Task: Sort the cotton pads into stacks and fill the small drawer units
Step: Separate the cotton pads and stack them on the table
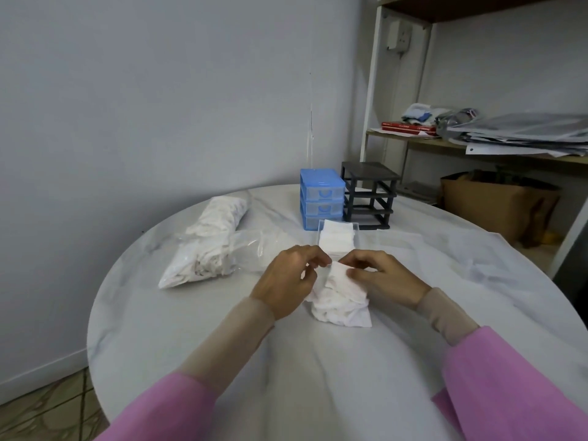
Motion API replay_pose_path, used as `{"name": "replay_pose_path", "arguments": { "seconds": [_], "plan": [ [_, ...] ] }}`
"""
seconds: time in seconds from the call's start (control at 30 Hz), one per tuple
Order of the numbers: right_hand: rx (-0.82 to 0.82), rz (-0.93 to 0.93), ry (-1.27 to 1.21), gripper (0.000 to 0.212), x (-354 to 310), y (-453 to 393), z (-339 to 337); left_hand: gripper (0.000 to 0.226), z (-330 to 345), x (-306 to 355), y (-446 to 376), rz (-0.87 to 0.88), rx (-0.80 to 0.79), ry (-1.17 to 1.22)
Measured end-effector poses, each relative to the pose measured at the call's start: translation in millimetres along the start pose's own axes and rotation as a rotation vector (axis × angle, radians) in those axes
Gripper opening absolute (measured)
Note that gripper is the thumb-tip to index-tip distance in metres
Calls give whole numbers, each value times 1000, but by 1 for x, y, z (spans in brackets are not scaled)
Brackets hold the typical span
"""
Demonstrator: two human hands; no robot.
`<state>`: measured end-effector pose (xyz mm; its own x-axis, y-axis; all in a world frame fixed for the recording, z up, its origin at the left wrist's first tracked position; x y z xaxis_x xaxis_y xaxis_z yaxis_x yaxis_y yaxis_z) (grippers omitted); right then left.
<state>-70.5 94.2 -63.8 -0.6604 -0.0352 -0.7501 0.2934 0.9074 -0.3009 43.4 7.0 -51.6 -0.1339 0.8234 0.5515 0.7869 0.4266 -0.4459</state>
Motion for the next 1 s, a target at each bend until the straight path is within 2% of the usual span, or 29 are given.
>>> {"name": "replay_pose_path", "arguments": {
  "seconds": [0.1,0.33,0.43,0.6,0.73,0.8,0.83,1.0],
  "plan": [
    [-48,16,-29,32,1,-1,-1,34,5,-4,-4,-73,-13,153],
    [-3,36,-154,35,8,-17,-9,29,13,-15,-16,-250,-2,404],
    [91,15,-236,34,9,-25,-15,24,17,-22,-17,-363,-17,659],
    [277,-26,-378,26,7,-26,-18,21,23,-19,-19,-430,-61,857],
    [490,-40,-407,24,8,-20,-27,33,24,-17,-17,-471,-116,938],
    [591,-27,-431,22,8,-14,-32,48,27,-20,-17,-466,-117,920],
    [620,-19,-446,22,9,-12,-32,47,26,-21,-18,-454,-97,896],
    [613,-37,-477,25,7,-11,-23,15,11,-27,-21,-359,61,793]
  ]
}}
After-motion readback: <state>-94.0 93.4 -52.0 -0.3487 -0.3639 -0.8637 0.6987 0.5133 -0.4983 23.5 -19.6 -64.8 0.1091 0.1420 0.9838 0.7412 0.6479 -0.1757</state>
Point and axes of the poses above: each hand's wrist, its own y-axis away from the middle knuckle, its own z-axis out of the palm, x = y × z, the point moved 7 cm from there along -y, towards the middle knuckle, and after that the axes turned 6 degrees about -z, right-handed, at the moved point
